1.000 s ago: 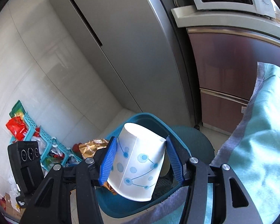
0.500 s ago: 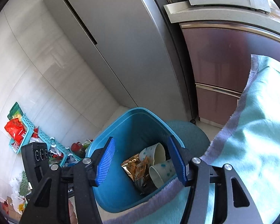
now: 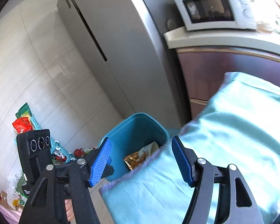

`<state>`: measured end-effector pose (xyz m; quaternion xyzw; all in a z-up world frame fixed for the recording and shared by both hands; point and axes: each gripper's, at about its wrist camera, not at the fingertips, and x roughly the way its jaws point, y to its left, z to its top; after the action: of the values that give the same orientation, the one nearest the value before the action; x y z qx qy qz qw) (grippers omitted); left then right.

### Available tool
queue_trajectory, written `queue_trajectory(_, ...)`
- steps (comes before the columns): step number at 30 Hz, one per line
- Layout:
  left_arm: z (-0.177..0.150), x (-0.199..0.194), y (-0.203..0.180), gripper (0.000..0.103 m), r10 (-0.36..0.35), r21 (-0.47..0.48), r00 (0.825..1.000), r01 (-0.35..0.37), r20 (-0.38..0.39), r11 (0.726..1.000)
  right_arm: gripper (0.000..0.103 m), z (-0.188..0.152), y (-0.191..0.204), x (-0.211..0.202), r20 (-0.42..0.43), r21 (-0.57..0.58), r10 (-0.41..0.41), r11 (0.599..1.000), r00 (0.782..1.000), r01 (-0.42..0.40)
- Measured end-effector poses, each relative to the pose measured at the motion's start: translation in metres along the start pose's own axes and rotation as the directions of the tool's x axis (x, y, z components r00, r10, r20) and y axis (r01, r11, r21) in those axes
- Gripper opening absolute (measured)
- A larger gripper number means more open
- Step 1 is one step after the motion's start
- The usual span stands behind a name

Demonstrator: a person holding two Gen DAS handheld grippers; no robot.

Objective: Collect trash
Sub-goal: 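Move both open tools back over the table, then grasp an orange peel with the left tool while the right tool grasps another peel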

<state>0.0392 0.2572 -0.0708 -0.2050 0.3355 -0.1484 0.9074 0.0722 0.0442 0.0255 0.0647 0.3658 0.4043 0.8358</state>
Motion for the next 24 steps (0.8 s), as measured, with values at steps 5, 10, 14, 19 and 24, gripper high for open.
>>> queue_trajectory(5,-0.010,0.024,-0.064,0.047,-0.134,0.110,0.988,0.142,-0.080,0.984,0.065,-0.018,-0.027,-0.062,0.068,0.024,-0.089,0.996,0.994,0.088)
queue_trajectory(10,-0.029,0.048,-0.122,0.051,-0.214,0.197,0.962,0.245,-0.167,0.949,0.065,-0.038,-0.062,-0.119,0.114,0.096,-0.211,0.975,0.971,0.200)
queue_trajectory(14,-0.042,0.067,-0.162,0.051,-0.271,0.229,0.934,0.323,-0.234,0.918,0.065,-0.055,-0.093,-0.158,0.133,0.176,-0.318,0.940,0.939,0.293)
queue_trajectory(19,-0.056,0.085,-0.202,0.052,-0.304,0.252,0.904,0.383,-0.300,0.889,0.065,-0.084,-0.129,-0.199,0.140,0.281,-0.414,0.888,0.899,0.365)
queue_trajectory(24,-0.067,0.106,-0.228,0.054,-0.301,0.263,0.886,0.402,-0.351,0.877,0.065,-0.106,-0.153,-0.213,0.116,0.330,-0.467,0.851,0.877,0.409)
